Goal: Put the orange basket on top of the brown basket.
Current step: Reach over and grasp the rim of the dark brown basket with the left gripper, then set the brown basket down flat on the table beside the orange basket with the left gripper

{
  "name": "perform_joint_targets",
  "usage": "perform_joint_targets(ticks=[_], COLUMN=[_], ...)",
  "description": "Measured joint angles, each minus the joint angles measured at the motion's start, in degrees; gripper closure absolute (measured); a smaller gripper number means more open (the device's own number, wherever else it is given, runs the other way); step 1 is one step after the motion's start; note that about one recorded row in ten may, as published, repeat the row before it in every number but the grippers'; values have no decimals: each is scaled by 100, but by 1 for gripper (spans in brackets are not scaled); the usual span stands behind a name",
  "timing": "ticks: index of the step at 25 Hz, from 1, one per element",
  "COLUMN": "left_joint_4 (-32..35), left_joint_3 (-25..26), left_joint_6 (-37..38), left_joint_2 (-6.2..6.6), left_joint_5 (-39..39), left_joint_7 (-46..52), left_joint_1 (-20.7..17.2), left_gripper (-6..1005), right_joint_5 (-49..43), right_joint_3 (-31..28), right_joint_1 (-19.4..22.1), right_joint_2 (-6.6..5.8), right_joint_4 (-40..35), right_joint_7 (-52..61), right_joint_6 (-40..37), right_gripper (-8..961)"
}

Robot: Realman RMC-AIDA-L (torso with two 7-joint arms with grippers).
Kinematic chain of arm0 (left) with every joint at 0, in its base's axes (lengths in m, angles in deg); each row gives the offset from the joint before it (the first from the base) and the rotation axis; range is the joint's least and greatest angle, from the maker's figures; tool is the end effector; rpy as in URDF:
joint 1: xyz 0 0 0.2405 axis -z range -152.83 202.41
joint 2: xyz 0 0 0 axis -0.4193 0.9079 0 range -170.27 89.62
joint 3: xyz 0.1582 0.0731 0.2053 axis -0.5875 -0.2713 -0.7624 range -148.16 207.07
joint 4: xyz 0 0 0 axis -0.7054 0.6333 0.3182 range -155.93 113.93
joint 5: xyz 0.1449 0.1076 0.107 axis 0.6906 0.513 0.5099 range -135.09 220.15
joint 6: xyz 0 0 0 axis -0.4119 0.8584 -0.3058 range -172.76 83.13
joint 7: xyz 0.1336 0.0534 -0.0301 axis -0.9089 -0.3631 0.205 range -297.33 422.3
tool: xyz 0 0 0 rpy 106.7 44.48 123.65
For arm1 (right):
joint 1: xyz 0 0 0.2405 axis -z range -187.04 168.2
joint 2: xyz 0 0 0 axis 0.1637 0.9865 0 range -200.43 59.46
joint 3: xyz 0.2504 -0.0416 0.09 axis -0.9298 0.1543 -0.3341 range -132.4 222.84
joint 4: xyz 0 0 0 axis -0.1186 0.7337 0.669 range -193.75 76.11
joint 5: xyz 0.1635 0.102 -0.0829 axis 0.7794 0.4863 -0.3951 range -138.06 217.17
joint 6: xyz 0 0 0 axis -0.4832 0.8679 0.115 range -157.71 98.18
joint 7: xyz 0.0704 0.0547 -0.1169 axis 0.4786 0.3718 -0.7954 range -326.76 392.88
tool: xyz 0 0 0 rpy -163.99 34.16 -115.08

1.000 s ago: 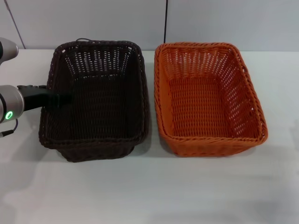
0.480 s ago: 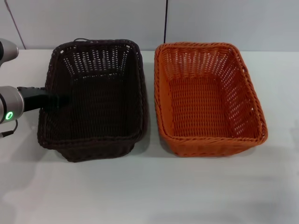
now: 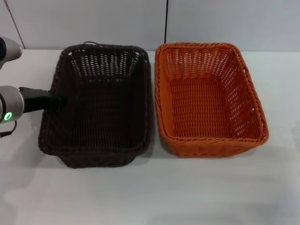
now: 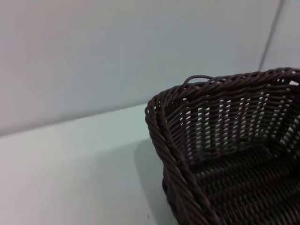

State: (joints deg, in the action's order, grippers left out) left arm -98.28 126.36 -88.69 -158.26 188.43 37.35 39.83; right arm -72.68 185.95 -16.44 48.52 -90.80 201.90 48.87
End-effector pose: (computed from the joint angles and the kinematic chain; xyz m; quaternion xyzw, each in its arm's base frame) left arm -0.2730 0.3780 0.0238 -0.8062 -0.3977 -0.0240 0.4374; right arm 0.3349 0.2554 -0.0174 -0.5695 0.2434 0.3258 0.7143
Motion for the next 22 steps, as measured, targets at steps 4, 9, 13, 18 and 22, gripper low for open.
perform_joint_targets(ticks=[4,9,13,18,22], left_joint_4=[-442,-1007,-1170,-1111,-1158], left_joint_3=[215,1009,2057,2795,2802], left_joint_6=[-519,-1619,-2619,-3438,-3592], left_joint_2=[3,8,26,39,47], left_joint_5=[-32,-157,-659,-892,-848], left_joint_7=[-660,-1938,-3250,-4239,-4336], left_joint_1=[-33,121,484,929,1057], left_gripper=[678,757,770,776,782], right_joint_5=[0,0,0,0,0], right_joint_3=[6,6,6,14,56], right_joint_1=[7,13,23,54,113], right_joint_2=[0,0,3,16,28], right_joint_4=[-6,-10,-30,-51,-98], right_joint_7=[0,0,-2,-2,-1], right_joint_6=[21,22,38,131,258], right_gripper=[136,136,136,137,137])
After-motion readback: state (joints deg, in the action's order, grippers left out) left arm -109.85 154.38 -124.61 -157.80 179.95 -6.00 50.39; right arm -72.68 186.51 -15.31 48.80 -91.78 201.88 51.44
